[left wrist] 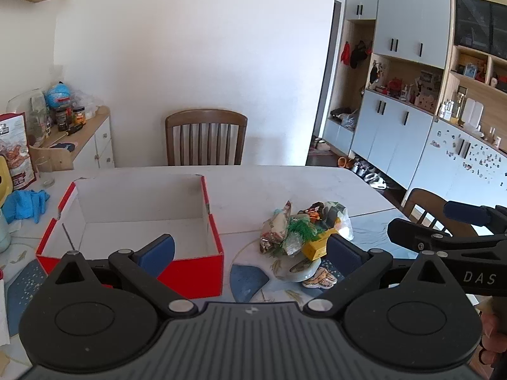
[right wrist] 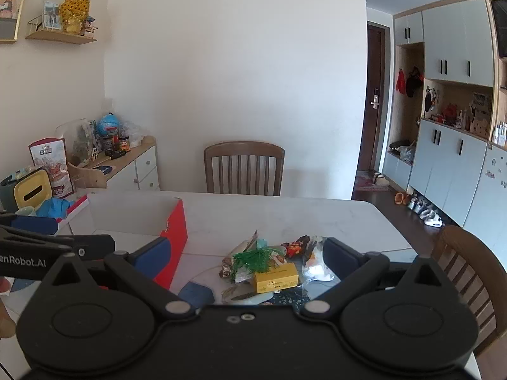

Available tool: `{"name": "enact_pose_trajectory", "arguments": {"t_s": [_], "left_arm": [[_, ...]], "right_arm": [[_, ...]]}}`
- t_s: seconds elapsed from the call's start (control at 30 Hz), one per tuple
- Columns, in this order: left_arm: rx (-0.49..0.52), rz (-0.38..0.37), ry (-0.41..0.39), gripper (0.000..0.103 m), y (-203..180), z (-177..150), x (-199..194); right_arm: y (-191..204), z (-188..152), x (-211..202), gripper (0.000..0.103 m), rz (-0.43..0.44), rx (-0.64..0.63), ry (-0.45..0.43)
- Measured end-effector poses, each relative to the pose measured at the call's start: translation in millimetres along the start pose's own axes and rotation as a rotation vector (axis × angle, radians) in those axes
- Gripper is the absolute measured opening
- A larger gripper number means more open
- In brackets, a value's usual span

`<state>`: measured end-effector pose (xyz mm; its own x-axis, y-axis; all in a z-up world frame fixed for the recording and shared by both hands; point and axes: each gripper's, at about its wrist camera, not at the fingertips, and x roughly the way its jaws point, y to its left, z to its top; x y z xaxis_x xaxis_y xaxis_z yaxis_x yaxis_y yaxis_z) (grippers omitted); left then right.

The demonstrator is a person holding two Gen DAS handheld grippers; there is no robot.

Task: Organize objects
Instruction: 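Move both grippers toward the pile of items on the table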

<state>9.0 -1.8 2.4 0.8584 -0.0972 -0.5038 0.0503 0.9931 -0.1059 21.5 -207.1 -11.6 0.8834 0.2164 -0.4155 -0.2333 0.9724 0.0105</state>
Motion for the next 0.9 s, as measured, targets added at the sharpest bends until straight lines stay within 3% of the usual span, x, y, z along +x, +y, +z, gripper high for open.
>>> {"name": "enact_pose_trajectory", "arguments": {"t_s": [0.37, 0.9], "left_arm": [[0.012, -0.009, 0.014, 0.103, -15, 3, 17], [0.0, 0.05, 0.02, 0.103, -44, 14, 50]], "right_arm": [[-18, 0, 8, 0.101, -0.001, 0.026, 0.005], [-60, 7, 39, 0.097, 0.089, 0.021, 0.028]]}}
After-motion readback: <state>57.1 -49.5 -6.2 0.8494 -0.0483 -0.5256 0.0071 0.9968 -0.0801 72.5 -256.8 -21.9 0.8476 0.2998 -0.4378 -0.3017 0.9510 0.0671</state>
